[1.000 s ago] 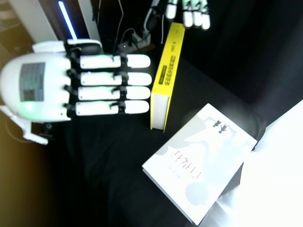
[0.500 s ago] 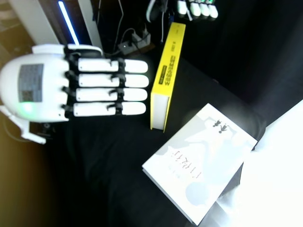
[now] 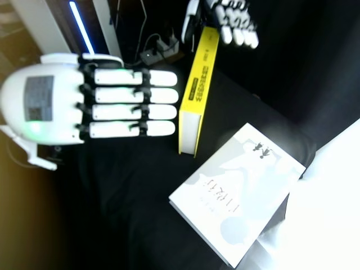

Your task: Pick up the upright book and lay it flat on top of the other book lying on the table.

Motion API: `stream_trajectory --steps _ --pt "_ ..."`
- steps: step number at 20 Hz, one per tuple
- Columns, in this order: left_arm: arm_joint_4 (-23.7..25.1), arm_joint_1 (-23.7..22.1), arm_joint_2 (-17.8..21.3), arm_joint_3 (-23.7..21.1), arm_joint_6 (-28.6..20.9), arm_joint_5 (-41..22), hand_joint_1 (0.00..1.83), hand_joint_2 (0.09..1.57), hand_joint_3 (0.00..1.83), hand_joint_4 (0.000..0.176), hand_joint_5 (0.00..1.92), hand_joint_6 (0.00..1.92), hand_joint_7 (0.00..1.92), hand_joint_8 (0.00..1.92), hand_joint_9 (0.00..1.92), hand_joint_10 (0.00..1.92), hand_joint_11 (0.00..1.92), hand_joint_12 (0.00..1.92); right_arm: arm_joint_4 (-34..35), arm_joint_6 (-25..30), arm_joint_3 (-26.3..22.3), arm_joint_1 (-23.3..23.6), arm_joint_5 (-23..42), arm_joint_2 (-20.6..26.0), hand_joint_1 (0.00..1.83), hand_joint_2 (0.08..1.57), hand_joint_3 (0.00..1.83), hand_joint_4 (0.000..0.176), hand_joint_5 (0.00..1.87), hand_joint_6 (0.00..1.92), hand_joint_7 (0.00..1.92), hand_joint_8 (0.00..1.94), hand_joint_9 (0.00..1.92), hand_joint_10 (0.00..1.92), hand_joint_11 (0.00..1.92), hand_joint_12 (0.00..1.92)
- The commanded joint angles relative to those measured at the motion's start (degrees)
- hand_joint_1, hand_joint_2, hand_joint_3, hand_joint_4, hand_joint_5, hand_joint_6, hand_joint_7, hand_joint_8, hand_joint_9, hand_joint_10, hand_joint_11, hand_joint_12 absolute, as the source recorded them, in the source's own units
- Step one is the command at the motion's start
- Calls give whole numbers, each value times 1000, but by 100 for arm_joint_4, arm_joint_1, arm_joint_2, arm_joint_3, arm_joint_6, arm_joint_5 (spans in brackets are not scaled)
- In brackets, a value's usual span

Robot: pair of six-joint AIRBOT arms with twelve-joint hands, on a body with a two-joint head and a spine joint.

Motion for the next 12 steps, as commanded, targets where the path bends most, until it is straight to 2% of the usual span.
stream_trajectory --steps 1,2,3,4,5,6,7,8,9,10,12 --pt "6 -5 -39 32 -6 -842 533 1106 6 0 0 0 104 18 188 24 0 887 296 38 -17 61 580 0 269 1267 10 0 0 0 0 0 0 0 0 0" --pt "-78 81 -135 69 -6 -958 578 1157 4 0 4 0 244 21 325 35 47 998 297 38 -17 59 580 0 270 1266 9 0 0 0 0 0 0 0 0 0" --pt "-82 144 -169 100 -6 -1004 695 1187 2 0 311 32 692 81 762 147 355 1163 299 38 -17 59 580 0 249 1274 12 0 0 0 0 0 0 0 0 0" --pt "-74 198 -188 142 -6 -1025 785 1231 2 0 548 52 964 119 1018 269 564 1324 301 38 -17 59 580 -1 259 1275 11 0 0 0 0 0 0 0 0 0" --pt "-34 198 -190 156 -6 -1016 1037 1221 0 0 742 1009 1150 944 1212 1263 999 1762 307 38 -17 59 580 -2 253 1274 9 0 0 0 0 0 0 0 0 0" --pt "9 198 -185 157 -6 -1030 1073 1248 0 0 731 1279 1122 1063 1182 1316 1038 1687 307 38 -16 58 580 -4 249 1278 11 0 0 0 0 0 0 0 0 0" --pt "67 199 -170 150 -6 -1104 1070 1276 0 0 693 1386 1089 916 1161 1100 1007 1484 307 38 -15 58 580 -5 243 1284 12 0 0 0 0 0 0 0 0 0" --pt "124 200 -151 150 -6 -1171 1064 1288 0 0 674 1424 1087 815 1161 985 985 1389 309 38 -14 56 580 -4 235 1286 12 0 0 0 0 0 0 0 0 0" --pt "195 201 -133 151 -6 -1243 1181 1250 0 0 630 1319 940 1228 1142 927 955 1358 313 38 -12 55 580 -4 209 1287 12 0 0 0 0 0 0 0 0 0" --pt "288 202 -94 143 -6 -1343 1204 1241 1 0 618 1311 907 1315 1144 886 953 1335 323 38 -11 52 580 -3 209 1289 12 0 0 0 0 0 0 0 0 0" --pt "433 203 3 88 -6 -1500 1211 1239 0 0 630 1285 891 1362 1133 975 961 1366 341 38 -10 49 580 -2 203 1290 10 0 0 0 0 0 0 0 0 0"
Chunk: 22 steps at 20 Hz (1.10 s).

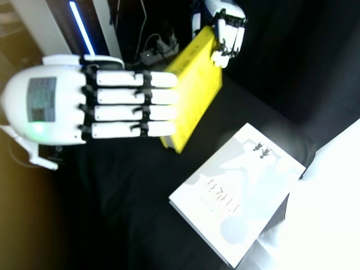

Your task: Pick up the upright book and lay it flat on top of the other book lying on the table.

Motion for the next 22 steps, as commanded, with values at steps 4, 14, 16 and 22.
stream_trajectory --steps 4,14,16,22 --pt "438 -12 222 -75 -8 -1248 1215 1224 2 0 639 1290 928 1283 1163 872 1011 1347 364 40 -37 57 723 47 159 1256 0 0 0 0 0 0 0 0 0 0" --pt "360 -612 218 213 -8 -1370 1241 1184 3 0 708 1186 997 1173 1363 657 1183 1067 -156 480 -197 154 1293 47 448 1110 0 0 0 0 0 0 0 0 0 0" --pt "331 -762 140 281 -8 -1278 1246 1172 0 0 726 1197 1029 1096 1404 587 1274 1069 -265 546 -196 201 1301 -18 437 1090 0 0 0 0 0 0 0 0 0 0" --pt "524 -1091 -20 345 1549 -1225 1247 1173 0 0 727 1159 1027 1119 1437 602 1235 1160 -367 619 82 240 1294 -517 705 1051 0 0 0 0 0 0 0 0 0 0"
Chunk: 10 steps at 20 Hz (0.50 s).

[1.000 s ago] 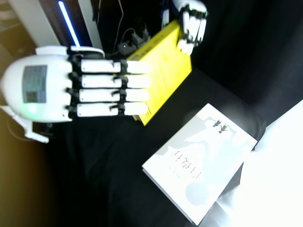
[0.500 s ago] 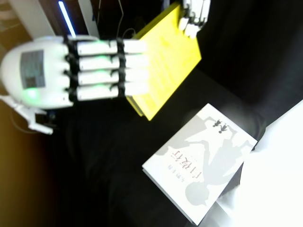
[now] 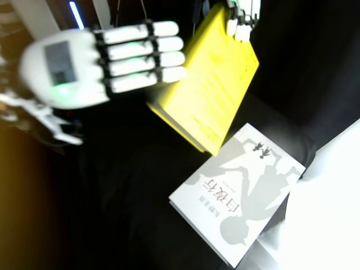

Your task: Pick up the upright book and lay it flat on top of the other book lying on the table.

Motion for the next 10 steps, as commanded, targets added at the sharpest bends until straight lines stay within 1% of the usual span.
stream_trajectory --steps 1,2,3,4,5,6,7,8,9,10 --pt "203 -92 14 7 -16 -845 1249 1168 0 0 735 1151 1035 1105 1442 606 1244 1165 358 45 52 121 566 -59 657 1081 0 0 0 0 12 5 0 0 0 0" --pt "242 -101 14 0 -16 -871 1245 1174 1 0 720 1188 1024 1116 1423 611 1230 1162 359 45 122 175 550 -137 787 1031 26 0 23 12 114 74 28 273 0 692" --pt "258 -103 11 -9 -16 -928 1244 1177 0 0 718 1195 1015 1133 1403 628 1223 1141 359 45 185 235 533 -220 940 1008 23 0 196 107 395 232 165 846 0 1581" --pt "284 -108 -3 -10 -17 -992 1244 1177 0 0 720 1192 1013 1138 1379 657 1207 1144 358 45 226 260 522 -277 1009 985 11 0 268 240 485 438 248 1110 36 1851" --pt "332 -138 -18 -15 -17 -1045 1242 1181 1 0 712 1203 1007 1147 1369 667 1201 1136 356 45 273 272 495 -328 1064 985 10 0 241 435 464 669 272 1286 74 1907" --pt "397 -164 -28 -20 -17 -1100 1240 1186 0 0 707 1204 994 1171 1321 707 1156 1137 357 44 319 301 481 -362 1054 1002 17 0 159 589 377 808 217 1366 31 1918" --pt "423 -171 -29 -22 -17 -1122 1242 1180 0 0 719 1187 1007 1147 1318 715 1153 1107 357 43 339 324 478 -375 1045 1012 18 0 100 690 293 829 113 1366 5 1920" --pt "441 -175 -29 -25 -17 -1167 1244 1176 0 0 725 1180 1015 1132 1316 708 1165 1084 357 39 361 370 471 -390 1054 1005 13 0 85 729 265 813 89 1331 0 1921" --pt "442 -175 -29 -26 -17 -1208 1247 1169 0 0 739 1164 1028 1112 1321 703 1175 1087 356 14 371 418 448 -402 1062 998 8 0 83 736 268 768 92 1296 0 1921" --pt "444 -180 -29 -28 -17 -1248 1248 1164 0 0 750 1157 1035 1097 1289 684 1139 1102 322 -7 371 458 407 -409 1076 987 2 0 104 752 345 770 200 1293 17 1921"
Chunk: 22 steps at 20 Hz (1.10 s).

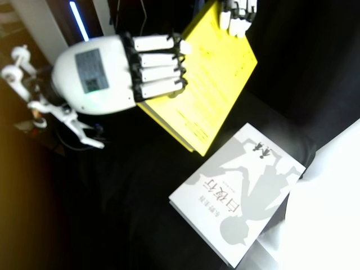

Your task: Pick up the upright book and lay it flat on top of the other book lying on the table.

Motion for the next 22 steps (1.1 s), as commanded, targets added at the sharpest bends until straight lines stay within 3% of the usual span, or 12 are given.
stream_trajectory --steps 1,3,4,5,9,11,12,15,18,19,20,22 --pt "63 -82 4 -12 1 -927 1250 1158 0 0 766 1138 1045 1082 1269 658 1112 1103 254 3 12 110 424 -34 1087 1004 8 0 189 712 438 645 299 1192 79 1869" --pt "134 -97 -3 -20 1 -1060 1252 1152 0 0 784 1095 1051 1088 1313 650 1150 1122 216 1 104 140 293 -117 1241 993 1 0 524 654 841 594 692 1118 427 1746" --pt "173 -98 -3 -27 1 -1087 1254 1148 0 0 795 1064 1056 1087 1356 625 1179 1095 216 0 169 144 248 -171 1256 1107 8 0 708 1048 1046 893 921 1117 604 1739" --pt "193 -98 -3 -31 1 -1091 1242 1182 6 0 718 1124 994 1195 1382 616 1191 1088 216 -59 194 152 199 -193 1368 1086 0 0 863 893 1190 665 993 1245 748 1684" --pt "264 -97 5 -69 -1 -1227 1235 1196 6 0 694 1141 964 1239 1310 670 1143 1275 231 -225 246 199 -15 -191 1267 1137 5 0 823 1008 1059 1116 1146 1296 821 1806" --pt "320 -96 15 -85 -1 -1284 1233 1197 0 0 720 1090 952 1273 1276 750 1127 1324 284 -274 269 207 -39 -180 1251 1162 6 0 757 1136 1029 1150 1109 1288 806 1832" --pt "331 -95 19 -89 -1 -1284 1232 1209 0 0 673 1158 949 1266 1264 767 1121 1324 293 -287 269 212 -40 -171 1344 1168 1 0 712 1112 978 1072 944 1448 767 1846" --pt "323 -87 27 -83 0 -1237 1229 1214 1 0 657 1180 942 1274 1261 774 1121 1324 301 -329 259 284 -38 -142 1242 1189 4 0 706 1224 982 1204 982 1401 767 1894" --pt "223 -34 60 -80 3 -1152 1232 1200 0 0 717 1092 949 1280 1260 787 1125 1329 301 -401 211 384 -36 -78 1241 1186 0 0 740 1114 970 1290 989 1362 639 1818" --pt "168 6 82 -82 3 -1146 908 978 0 106 143 218 189 255 251 157 224 265 301 -413 195 403 -34 -64 1236 1197 2 0 738 1097 934 1373 997 1476 665 1900" --pt "107 51 112 -96 30 -1118 836 921 0 162 28 43 37 50 49 31 44 52 300 -418 187 411 -33 -55 1233 1185 0 0 806 1190 889 1289 982 1520 677 1917" --pt "-13 137 166 -143 175 -1003 695 852 0 175 0 1 1 1 1 0 1 1 303 -418 184 419 -30 -46 1243 1177 0 0 771 1073 974 1287 990 1453 670 1912"
